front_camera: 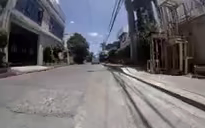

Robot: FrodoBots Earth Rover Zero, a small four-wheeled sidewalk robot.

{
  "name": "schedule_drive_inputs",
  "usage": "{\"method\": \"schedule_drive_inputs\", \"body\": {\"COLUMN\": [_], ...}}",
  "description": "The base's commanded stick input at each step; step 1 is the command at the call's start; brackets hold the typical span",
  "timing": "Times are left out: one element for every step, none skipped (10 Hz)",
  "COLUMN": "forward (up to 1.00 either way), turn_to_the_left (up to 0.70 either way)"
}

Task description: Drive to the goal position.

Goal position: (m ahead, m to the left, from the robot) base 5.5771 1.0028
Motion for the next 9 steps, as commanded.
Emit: {"method": "schedule_drive_inputs", "body": {"forward": [1.00, 1.00, 1.00, 1.00, 1.00, 1.00, 1.00, 1.00, 1.00], "turn_to_the_left": [0.05, 0.05, 0.05, 0.05, 0.05, 0.05, 0.05, 0.05, 0.05]}}
